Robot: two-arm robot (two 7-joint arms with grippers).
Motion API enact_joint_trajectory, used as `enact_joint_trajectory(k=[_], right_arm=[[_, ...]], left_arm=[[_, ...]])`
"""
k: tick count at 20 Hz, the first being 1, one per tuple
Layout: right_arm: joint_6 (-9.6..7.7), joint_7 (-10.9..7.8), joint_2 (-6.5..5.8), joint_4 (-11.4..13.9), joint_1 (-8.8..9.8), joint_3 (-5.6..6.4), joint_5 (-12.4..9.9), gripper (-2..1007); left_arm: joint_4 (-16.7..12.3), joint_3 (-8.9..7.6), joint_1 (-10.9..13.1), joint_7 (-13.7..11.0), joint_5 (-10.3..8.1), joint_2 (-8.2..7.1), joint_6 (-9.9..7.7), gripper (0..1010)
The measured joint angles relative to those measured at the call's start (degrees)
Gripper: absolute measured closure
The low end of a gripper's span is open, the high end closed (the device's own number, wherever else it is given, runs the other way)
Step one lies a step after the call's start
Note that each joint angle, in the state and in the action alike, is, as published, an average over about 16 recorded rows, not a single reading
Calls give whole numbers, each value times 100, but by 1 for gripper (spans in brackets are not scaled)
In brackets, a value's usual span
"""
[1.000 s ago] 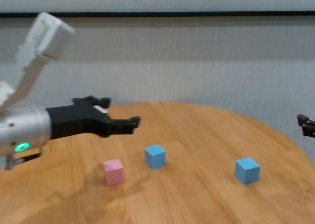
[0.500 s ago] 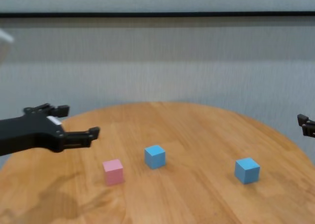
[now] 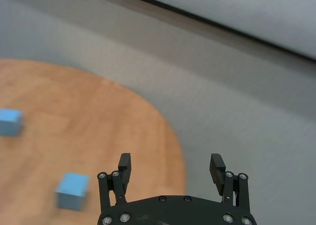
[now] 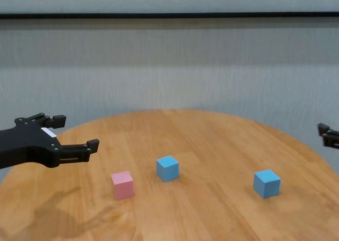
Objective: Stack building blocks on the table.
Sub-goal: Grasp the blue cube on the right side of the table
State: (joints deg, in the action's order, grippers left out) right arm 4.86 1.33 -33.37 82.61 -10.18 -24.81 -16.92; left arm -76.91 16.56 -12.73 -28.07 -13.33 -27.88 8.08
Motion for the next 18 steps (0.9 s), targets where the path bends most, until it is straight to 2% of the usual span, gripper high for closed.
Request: enact_joint_trajectory(k=[5, 10, 14, 18], right_arm=[[-247, -60, 180, 194, 158, 135, -320, 2], [-520, -173, 432, 321, 311, 288, -713, 2], [-707, -275, 637, 290, 362, 366, -959, 2], [-846, -377, 824, 166, 344, 392, -1092, 2]], left_arm=[[32, 14, -32, 0, 4, 26, -8, 7], [60, 28, -61, -1, 8, 49, -19, 7], [75, 35, -76, -1, 10, 61, -26, 7], [85, 40, -87, -1, 12, 70, -30, 7]])
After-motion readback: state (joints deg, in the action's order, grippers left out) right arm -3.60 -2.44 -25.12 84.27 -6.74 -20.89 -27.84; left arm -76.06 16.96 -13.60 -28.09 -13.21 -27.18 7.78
